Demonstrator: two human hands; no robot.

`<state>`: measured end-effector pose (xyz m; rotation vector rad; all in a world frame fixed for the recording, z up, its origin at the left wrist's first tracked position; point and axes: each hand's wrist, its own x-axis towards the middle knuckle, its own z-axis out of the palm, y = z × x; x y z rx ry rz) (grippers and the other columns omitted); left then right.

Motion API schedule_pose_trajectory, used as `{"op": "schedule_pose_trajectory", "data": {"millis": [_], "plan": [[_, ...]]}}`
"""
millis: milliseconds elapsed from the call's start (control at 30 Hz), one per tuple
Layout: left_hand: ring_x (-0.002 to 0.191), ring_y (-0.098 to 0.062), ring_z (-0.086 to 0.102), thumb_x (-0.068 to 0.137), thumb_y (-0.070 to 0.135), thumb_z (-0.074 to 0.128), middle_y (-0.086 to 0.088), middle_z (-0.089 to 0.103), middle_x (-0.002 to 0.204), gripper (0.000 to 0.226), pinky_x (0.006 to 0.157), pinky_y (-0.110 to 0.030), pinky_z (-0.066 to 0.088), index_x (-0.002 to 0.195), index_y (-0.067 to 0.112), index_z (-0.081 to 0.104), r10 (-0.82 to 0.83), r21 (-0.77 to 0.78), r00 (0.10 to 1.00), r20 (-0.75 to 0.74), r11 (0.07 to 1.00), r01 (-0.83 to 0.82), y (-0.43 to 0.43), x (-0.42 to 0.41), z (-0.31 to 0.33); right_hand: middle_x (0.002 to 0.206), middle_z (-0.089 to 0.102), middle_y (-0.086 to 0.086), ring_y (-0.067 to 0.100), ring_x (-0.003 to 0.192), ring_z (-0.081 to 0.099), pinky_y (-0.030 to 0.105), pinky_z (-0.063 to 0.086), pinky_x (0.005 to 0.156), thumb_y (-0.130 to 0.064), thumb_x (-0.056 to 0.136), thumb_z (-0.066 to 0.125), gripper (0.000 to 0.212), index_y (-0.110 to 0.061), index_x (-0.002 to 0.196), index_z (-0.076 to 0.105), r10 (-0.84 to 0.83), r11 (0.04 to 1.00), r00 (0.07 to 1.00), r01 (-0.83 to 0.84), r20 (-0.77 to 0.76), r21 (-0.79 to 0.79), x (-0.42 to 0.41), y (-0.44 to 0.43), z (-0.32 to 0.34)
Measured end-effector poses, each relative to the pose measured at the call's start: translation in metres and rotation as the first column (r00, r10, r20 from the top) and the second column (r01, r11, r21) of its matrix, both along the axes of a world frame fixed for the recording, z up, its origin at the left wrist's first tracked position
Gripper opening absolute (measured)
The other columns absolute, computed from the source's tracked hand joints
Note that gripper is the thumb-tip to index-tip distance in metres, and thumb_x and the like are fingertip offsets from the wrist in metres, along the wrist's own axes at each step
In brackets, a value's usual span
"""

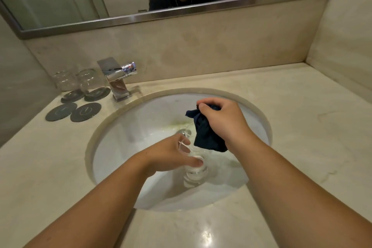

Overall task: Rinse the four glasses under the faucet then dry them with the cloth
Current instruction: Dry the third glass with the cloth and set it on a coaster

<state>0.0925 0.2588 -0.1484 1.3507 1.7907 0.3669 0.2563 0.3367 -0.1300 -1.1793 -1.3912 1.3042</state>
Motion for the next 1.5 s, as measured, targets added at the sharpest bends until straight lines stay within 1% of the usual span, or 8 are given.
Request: {"op": "schedule_pose_trajectory", "data": {"millis": [267, 467, 600, 767, 933, 1067, 1267, 1500], "plan": [[0.106, -0.017, 0.073, 0.072, 0.057, 0.080, -0.003, 0.068, 0.123, 0.071, 0.095, -0.041, 0.062, 0.133, 0.027, 0.061, 0.192, 0.233, 0.816, 0.546, 0.900, -0.368, -0.004, -0.003, 0.031, 0.099, 0.079, -0.009, 0.010, 0.091, 0.073, 0.016, 0.055, 0.064, -0.023, 0.100, 0.072, 0.012, -0.029, 0.095, 0.081, 0.022, 1.000, 0.988, -0.020, -0.156, 0.013, 0.002, -0.011, 0.018], [0.103, -0.027, 0.074, 0.067, 0.073, 0.076, -0.010, 0.064, 0.123, 0.085, 0.080, -0.036, 0.065, 0.130, 0.018, 0.066, 0.307, 0.147, 0.632, 0.711, 0.815, -0.561, -0.003, -0.002, 0.035, 0.108, 0.079, -0.011, 0.006, 0.102, 0.074, 0.030, 0.060, 0.096, -0.023, 0.103, 0.069, 0.014, -0.030, 0.107, 0.080, 0.100, 0.989, 0.979, -0.077, -0.180, 0.128, -0.006, -0.024, 0.024], [0.106, -0.026, 0.077, 0.071, 0.074, 0.074, -0.009, 0.070, 0.123, 0.077, 0.088, -0.042, 0.066, 0.125, 0.020, 0.068, 0.322, 0.187, 0.655, 0.684, 0.790, -0.584, -0.003, -0.004, 0.034, 0.111, 0.077, -0.023, -0.007, 0.108, 0.068, 0.012, 0.049, 0.094, -0.021, 0.104, 0.064, 0.024, -0.036, 0.117, 0.078, 0.126, 0.904, 0.991, -0.133, 0.043, 0.406, -0.012, -0.038, 0.027], [0.107, -0.029, 0.078, 0.082, 0.072, 0.073, -0.014, 0.077, 0.122, 0.070, 0.077, -0.035, 0.067, 0.122, 0.014, 0.072, 0.335, 0.184, 0.587, 0.737, 0.736, -0.652, -0.002, -0.006, 0.037, 0.122, 0.072, -0.027, -0.010, 0.115, 0.062, 0.003, 0.042, 0.092, -0.030, 0.107, 0.059, 0.037, -0.048, 0.138, 0.067, 0.119, 0.872, 0.968, -0.208, 0.220, 0.444, -0.020, -0.045, 0.019], [0.096, -0.022, 0.076, 0.085, 0.068, 0.073, -0.006, 0.070, 0.109, 0.059, 0.072, -0.032, 0.065, 0.112, 0.016, 0.071, 0.322, 0.159, 0.507, 0.800, 0.700, -0.696, -0.003, -0.002, 0.042, 0.126, 0.066, -0.035, -0.016, 0.120, 0.059, 0.016, 0.046, 0.108, -0.036, 0.110, 0.055, 0.033, -0.047, 0.139, 0.065, 0.135, 0.963, 0.991, -0.130, -0.006, 0.235, -0.021, -0.040, 0.019], [0.112, -0.024, 0.074, 0.082, 0.070, 0.071, -0.004, 0.071, 0.118, 0.057, 0.097, -0.045, 0.062, 0.111, 0.020, 0.069, 0.305, 0.124, 0.460, 0.834, 0.708, -0.695, -0.005, 0.002, 0.043, 0.139, 0.067, -0.021, 0.002, 0.127, 0.063, 0.037, 0.049, 0.115, -0.040, 0.111, 0.054, 0.034, -0.043, 0.143, 0.062, 0.094, 0.995, 0.972, -0.097, -0.217, -0.001, -0.024, -0.038, 0.016], [0.101, -0.025, 0.080, 0.064, 0.065, 0.077, -0.009, 0.081, 0.110, 0.075, 0.098, -0.044, 0.062, 0.119, 0.013, 0.070, 0.211, 0.237, 0.500, 0.840, 0.687, -0.687, -0.003, 0.009, 0.049, 0.118, 0.080, 0.010, 0.031, 0.112, 0.076, 0.049, 0.058, 0.104, -0.038, 0.112, 0.050, 0.034, -0.018, 0.126, 0.074, 0.036, 0.934, 0.895, -0.188, -0.444, -0.302, -0.032, -0.047, 0.017], [0.103, -0.018, 0.079, 0.069, 0.071, 0.088, 0.007, 0.082, 0.101, 0.070, 0.106, -0.052, 0.057, 0.115, 0.022, 0.070, 0.233, 0.322, 0.600, 0.766, 0.668, -0.671, 0.000, 0.003, 0.046, 0.105, 0.081, 0.015, 0.029, 0.087, 0.078, 0.040, 0.064, 0.087, -0.021, 0.110, 0.049, 0.035, -0.003, 0.116, 0.078, 0.073, 0.868, 0.891, -0.278, -0.447, -0.411, -0.032, -0.052, 0.018]]}}
